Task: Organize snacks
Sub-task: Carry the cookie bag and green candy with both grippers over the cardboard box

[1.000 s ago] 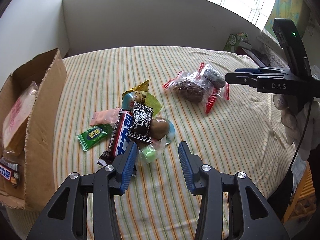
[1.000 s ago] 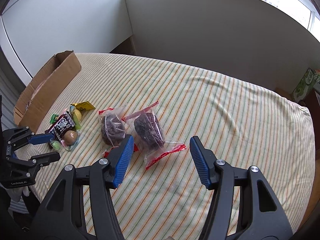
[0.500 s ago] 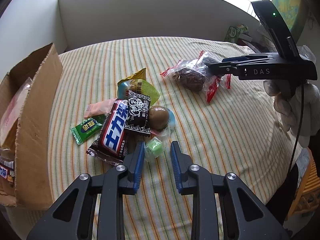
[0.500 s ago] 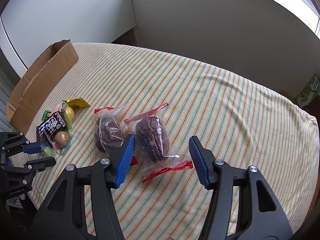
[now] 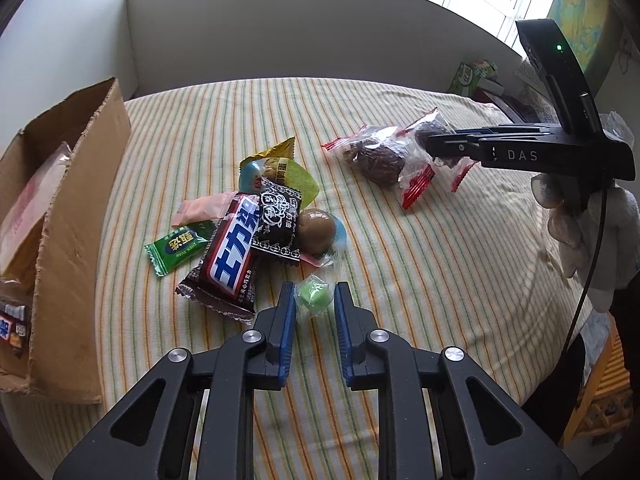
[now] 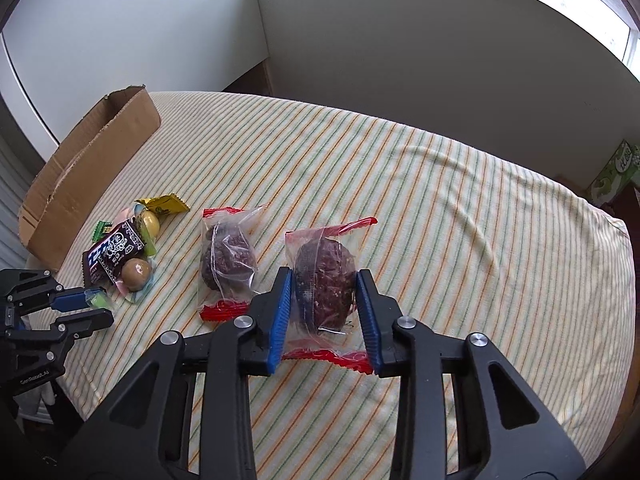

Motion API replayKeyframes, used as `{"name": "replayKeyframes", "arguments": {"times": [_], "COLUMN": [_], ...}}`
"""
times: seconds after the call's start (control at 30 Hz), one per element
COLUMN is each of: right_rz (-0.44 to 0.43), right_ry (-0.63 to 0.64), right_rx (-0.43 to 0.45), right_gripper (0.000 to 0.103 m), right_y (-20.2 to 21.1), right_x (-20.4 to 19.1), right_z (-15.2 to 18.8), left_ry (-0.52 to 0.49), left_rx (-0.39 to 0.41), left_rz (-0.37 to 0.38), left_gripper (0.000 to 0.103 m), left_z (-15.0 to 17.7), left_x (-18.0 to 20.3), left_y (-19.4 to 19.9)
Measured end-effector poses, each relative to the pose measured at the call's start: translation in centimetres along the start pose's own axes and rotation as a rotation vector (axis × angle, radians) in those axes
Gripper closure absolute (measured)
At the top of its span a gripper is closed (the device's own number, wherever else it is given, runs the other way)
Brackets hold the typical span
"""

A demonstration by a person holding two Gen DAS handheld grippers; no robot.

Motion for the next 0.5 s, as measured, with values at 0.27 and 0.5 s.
{"name": "replayKeyframes", "arguments": {"times": [0.27,0.5], "right_rz": [-0.004,-0.061], "right_ry": [0.026,0.089], "right_rx": [0.074,0.126], "right_gripper": [0.07,0.07], "right_y": [3.7,5.1], "right_x": [-2.2,-7.9], "right_z": [-1.1,-2.6], "left_ry": [0.038,0.102], "left_rx": [0.062,0.142], "left_rz": [-0.015,-0.077], "left_gripper": [0.086,0.086], "left_z": [-0.9,-1.8], "left_x": [-1.3,-5.0], "left_y": [2.9,6.1]}}
Point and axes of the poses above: each gripper's, at about its wrist camera, not at the fingertips, and y roughly against the way its jaws point, x to its right, z to its underside, the point moved 9 cm from there along -y, roughly the way its jaws point, and after that the axes turned 11 degrees about -z, right-handed, at the moved point
